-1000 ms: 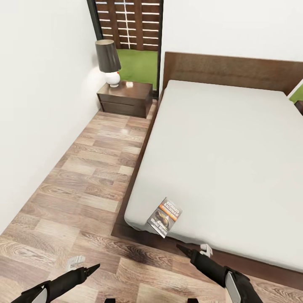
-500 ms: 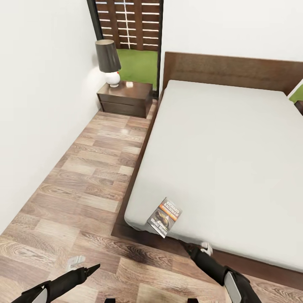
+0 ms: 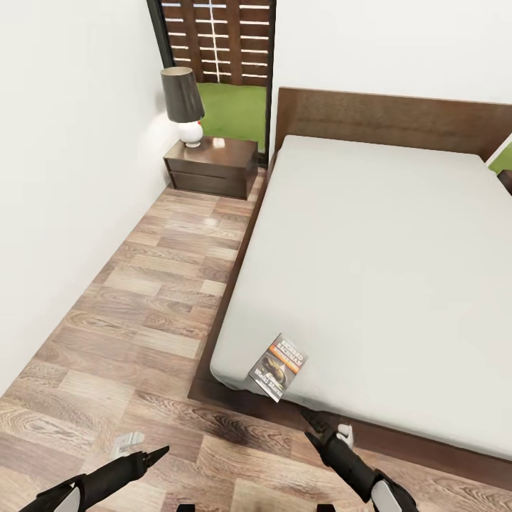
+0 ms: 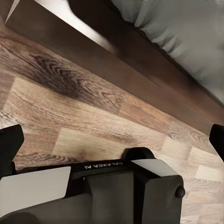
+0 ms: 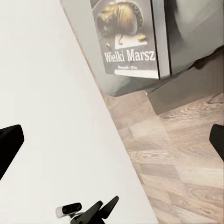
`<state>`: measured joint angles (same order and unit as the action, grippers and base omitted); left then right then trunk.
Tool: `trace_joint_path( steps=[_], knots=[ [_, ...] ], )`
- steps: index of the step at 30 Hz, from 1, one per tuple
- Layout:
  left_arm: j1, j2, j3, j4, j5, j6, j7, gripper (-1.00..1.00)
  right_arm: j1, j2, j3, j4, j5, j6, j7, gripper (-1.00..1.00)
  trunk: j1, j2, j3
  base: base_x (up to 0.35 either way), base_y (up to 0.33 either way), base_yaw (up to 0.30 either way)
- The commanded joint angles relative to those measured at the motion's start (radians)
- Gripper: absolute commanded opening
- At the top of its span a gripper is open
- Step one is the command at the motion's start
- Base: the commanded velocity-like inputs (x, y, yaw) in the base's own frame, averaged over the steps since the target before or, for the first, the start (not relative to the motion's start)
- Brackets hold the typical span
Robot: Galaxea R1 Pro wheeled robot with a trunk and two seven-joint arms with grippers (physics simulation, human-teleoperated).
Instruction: In the bedroom, move the book from the bed onto either nightstand, and place the two sandals side by side next to the bed.
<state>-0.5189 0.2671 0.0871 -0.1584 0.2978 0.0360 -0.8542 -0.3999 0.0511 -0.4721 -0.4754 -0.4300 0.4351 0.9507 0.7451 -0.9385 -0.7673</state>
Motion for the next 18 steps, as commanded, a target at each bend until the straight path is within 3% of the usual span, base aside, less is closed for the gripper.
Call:
trace_joint_path(
  steps=[1, 6, 18],
  knots=[
    [0.0, 0.0, 0.008, 0.0, -0.005, 0.004, -0.005, 1.0, -0.001, 0.012, -0.005, 0.008, -0.008, 0.008, 0.003, 1.0, 0.0, -0.001, -0.001, 0.0, 0.0, 0.0],
    [0.0, 0.0, 0.008, 0.0, -0.003, 0.004, -0.005, 1.0, -0.001, 0.041, -0.005, 0.045, -0.017, 0.008, 0.003, 1.0, 0.0, -0.001, -0.001, 0.0, 0.0, 0.0],
    [0.0, 0.0, 0.007, 0.0, -0.004, 0.004, -0.005, 1.0, -0.001, 0.043, -0.003, 0.053, -0.018, 0.007, 0.018, 1.0, 0.0, -0.001, -0.001, 0.0, 0.0, 0.0]
  ],
)
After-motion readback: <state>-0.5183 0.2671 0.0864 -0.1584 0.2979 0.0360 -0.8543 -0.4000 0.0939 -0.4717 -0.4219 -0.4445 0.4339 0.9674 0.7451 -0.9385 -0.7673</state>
